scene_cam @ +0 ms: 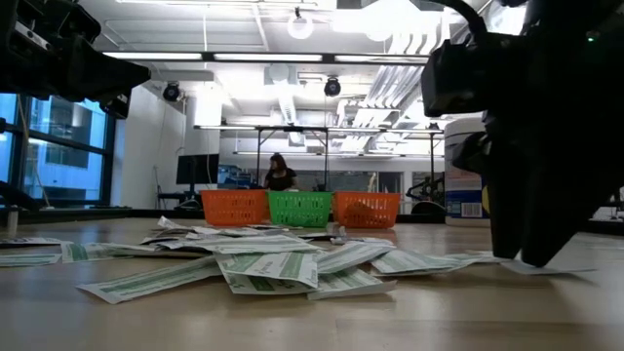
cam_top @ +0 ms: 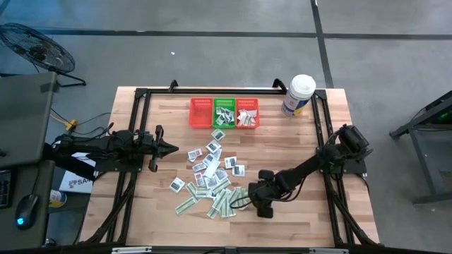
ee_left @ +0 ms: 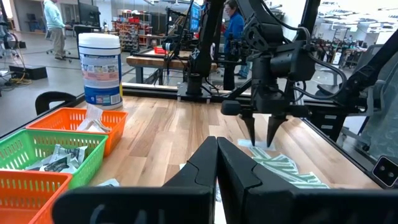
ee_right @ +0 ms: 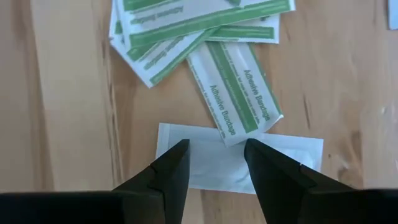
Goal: Pick & Place First Aid Supplies
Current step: Put the bandage pack into the right orange bin
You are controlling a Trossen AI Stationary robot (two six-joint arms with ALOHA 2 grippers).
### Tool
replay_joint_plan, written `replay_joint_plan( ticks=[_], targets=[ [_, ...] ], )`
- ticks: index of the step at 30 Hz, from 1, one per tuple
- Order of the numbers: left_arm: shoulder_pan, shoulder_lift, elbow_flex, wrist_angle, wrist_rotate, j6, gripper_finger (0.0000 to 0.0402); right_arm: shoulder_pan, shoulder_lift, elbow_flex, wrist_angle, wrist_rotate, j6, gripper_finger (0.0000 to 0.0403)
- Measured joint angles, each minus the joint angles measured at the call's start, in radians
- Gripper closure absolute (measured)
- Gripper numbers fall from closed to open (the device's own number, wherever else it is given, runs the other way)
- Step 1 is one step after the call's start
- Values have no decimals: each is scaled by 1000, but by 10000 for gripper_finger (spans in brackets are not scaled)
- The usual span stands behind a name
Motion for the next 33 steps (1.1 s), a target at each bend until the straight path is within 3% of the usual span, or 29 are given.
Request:
replay_joint_plan(
  ticks=[21,33],
  targets=[
    [0,0,0,0,0,0,400,1,19,3,-24,23,-67,251],
    [0,0,0,0,0,0,400,-1,19,-22,-5,21,-56,349]
  ],
)
